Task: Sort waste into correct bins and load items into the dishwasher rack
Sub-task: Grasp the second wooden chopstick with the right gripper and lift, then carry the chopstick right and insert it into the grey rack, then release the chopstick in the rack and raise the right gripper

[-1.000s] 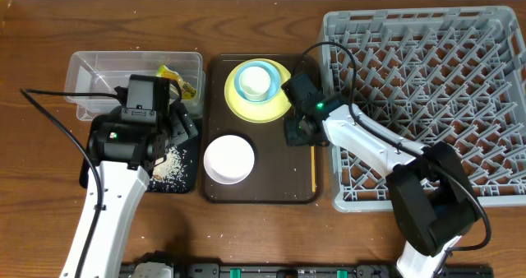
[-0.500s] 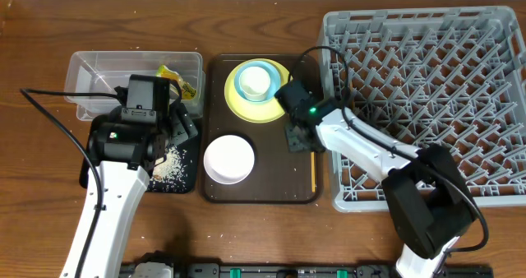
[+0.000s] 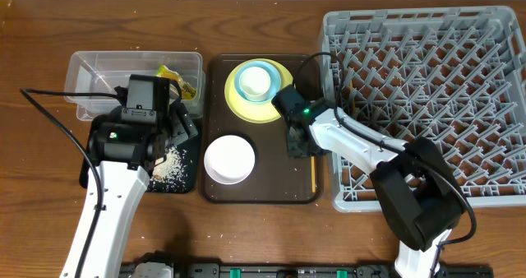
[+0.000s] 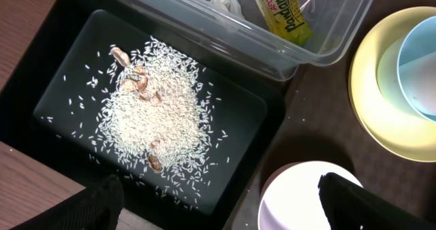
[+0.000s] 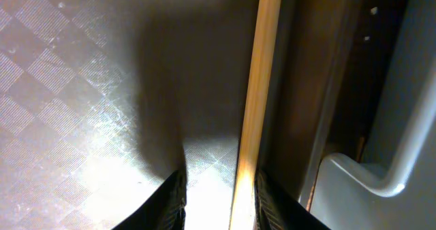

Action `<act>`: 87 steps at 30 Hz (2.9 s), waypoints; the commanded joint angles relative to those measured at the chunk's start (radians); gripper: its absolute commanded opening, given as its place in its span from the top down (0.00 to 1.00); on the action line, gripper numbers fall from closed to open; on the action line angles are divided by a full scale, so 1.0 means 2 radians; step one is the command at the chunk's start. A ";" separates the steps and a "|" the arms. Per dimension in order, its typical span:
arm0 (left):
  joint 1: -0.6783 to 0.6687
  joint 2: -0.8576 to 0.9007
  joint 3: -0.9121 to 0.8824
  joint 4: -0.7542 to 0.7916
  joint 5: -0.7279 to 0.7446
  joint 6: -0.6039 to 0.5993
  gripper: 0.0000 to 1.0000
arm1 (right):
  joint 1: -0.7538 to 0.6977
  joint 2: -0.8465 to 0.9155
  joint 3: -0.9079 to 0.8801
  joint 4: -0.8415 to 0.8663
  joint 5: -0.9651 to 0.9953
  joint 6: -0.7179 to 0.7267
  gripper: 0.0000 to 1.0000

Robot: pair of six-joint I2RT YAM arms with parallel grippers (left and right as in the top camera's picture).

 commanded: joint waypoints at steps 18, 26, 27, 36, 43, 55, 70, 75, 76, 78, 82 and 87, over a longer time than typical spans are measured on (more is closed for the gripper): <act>0.002 0.001 0.005 -0.002 -0.008 -0.005 0.06 | -0.002 0.009 0.029 -0.010 -0.061 -0.009 0.99; 0.002 0.001 0.005 -0.002 -0.008 -0.005 0.06 | -0.038 -0.043 0.138 -0.076 -0.060 -0.080 0.99; 0.002 0.001 0.005 -0.002 -0.008 -0.005 0.06 | -0.045 -0.049 0.152 -0.086 -0.057 -0.090 0.99; 0.002 0.001 0.005 -0.002 -0.008 -0.005 0.06 | -0.136 -0.092 0.191 -0.154 -0.016 -0.166 0.99; 0.002 0.001 0.005 -0.002 -0.008 -0.005 0.06 | -0.193 -0.091 0.158 -0.177 -0.020 -0.181 0.99; 0.002 0.001 0.005 -0.002 -0.008 -0.005 0.06 | -0.208 -0.091 0.064 -0.084 0.018 -0.185 0.99; 0.002 0.001 0.005 -0.002 -0.008 -0.005 0.06 | -0.209 -0.091 0.049 -0.044 0.035 -0.188 0.98; 0.002 0.001 0.005 -0.002 -0.008 -0.005 0.06 | -0.209 -0.091 0.032 -0.027 0.039 -0.188 0.94; 0.002 0.001 0.005 -0.002 -0.008 -0.005 0.06 | -0.209 -0.091 0.029 -0.026 0.045 -0.188 0.94; 0.002 0.001 0.005 -0.002 -0.008 -0.005 0.06 | -0.209 -0.091 0.025 -0.024 0.056 -0.188 0.93; 0.002 0.001 0.005 -0.002 -0.008 -0.005 0.06 | -0.209 -0.091 0.024 -0.023 0.071 -0.189 0.90; 0.002 0.001 0.005 -0.002 -0.008 -0.005 0.06 | -0.209 -0.091 0.024 -0.022 0.070 -0.189 0.82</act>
